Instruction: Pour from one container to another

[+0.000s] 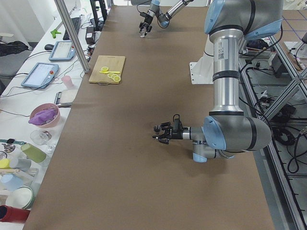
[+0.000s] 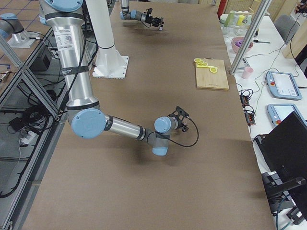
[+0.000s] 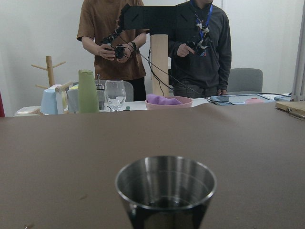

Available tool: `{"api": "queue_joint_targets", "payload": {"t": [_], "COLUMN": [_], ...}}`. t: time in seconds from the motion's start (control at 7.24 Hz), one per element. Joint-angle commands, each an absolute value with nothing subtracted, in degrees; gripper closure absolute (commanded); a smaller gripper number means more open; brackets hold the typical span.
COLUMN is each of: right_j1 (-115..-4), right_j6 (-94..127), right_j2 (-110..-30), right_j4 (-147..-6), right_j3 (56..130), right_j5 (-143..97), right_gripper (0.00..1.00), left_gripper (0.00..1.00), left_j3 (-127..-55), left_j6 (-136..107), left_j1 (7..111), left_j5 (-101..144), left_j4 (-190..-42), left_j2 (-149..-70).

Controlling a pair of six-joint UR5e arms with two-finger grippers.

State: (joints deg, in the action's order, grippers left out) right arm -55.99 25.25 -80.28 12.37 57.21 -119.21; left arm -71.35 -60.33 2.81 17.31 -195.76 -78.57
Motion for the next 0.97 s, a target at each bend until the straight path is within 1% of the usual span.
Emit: {"api": "queue_joint_targets", "payload": {"t": [0.0,0.41,0.69,0.83], "right_j1": [-56.2,-56.5,-56.5,-56.5], "right_j6": [25.1,25.8,25.7,25.7], "right_j2": [-80.1,-79.8,-79.8,-80.2], "right_j4": [12.4,12.5,12.5,12.6], "right_j3": [57.2,57.2,57.1,57.1], "right_j5": [-118.8,-116.6,-116.2,-116.3], "right_gripper": [0.27,0.29,0.34,0.45], "left_gripper": [0.49,0.52,0.57,0.6], "left_j3": [-71.3,-71.2,-71.1,-71.1], "left_j6": [-60.4,-60.9,-61.1,-61.5], "left_j1": [2.8,2.8,2.8,2.8], "left_j5": [17.3,17.3,17.3,17.3], "left_j4": [-196.5,-196.5,-196.5,-196.5], "left_j2": [-78.6,-78.6,-78.6,-78.6]}}
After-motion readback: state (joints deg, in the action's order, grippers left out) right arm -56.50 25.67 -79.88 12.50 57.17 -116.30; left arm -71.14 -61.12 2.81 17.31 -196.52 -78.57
